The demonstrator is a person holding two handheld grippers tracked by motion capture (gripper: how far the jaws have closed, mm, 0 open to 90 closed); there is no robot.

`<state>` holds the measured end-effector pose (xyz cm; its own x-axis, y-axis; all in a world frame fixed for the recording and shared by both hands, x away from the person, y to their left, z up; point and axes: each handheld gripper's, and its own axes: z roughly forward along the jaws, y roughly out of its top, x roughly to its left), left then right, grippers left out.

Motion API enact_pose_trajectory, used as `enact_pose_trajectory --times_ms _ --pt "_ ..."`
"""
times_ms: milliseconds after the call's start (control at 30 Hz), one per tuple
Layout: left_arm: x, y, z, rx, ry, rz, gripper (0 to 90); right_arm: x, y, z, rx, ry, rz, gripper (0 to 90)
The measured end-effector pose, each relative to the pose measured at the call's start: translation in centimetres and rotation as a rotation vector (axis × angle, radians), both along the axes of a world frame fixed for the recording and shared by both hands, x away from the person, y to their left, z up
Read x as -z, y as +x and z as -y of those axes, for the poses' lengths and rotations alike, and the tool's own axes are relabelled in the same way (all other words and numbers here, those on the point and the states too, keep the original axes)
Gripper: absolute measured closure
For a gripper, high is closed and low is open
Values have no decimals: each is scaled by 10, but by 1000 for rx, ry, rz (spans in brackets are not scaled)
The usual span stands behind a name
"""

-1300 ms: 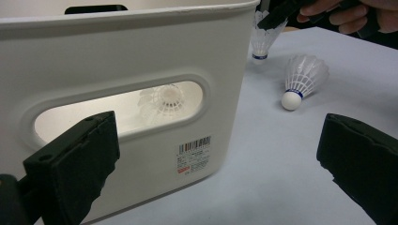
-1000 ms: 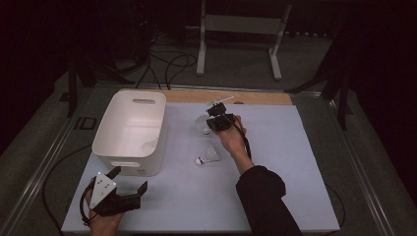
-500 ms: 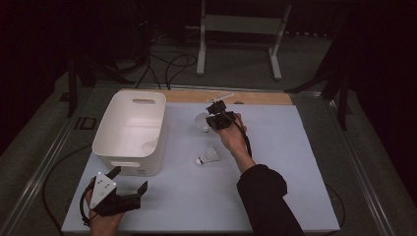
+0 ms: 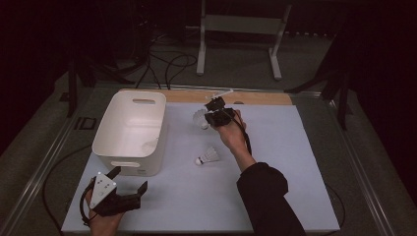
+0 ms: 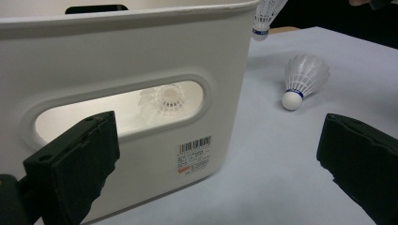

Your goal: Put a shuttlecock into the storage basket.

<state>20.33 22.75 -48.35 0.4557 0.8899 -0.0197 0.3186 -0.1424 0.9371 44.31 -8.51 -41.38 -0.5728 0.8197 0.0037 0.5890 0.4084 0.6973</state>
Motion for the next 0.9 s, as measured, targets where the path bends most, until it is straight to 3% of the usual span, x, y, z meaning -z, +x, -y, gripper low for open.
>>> enact_pose_trajectory --times_ms 900 --pt "0 0 0 0 0 -1 3 -22 -3 -10 -31 40 33 889"
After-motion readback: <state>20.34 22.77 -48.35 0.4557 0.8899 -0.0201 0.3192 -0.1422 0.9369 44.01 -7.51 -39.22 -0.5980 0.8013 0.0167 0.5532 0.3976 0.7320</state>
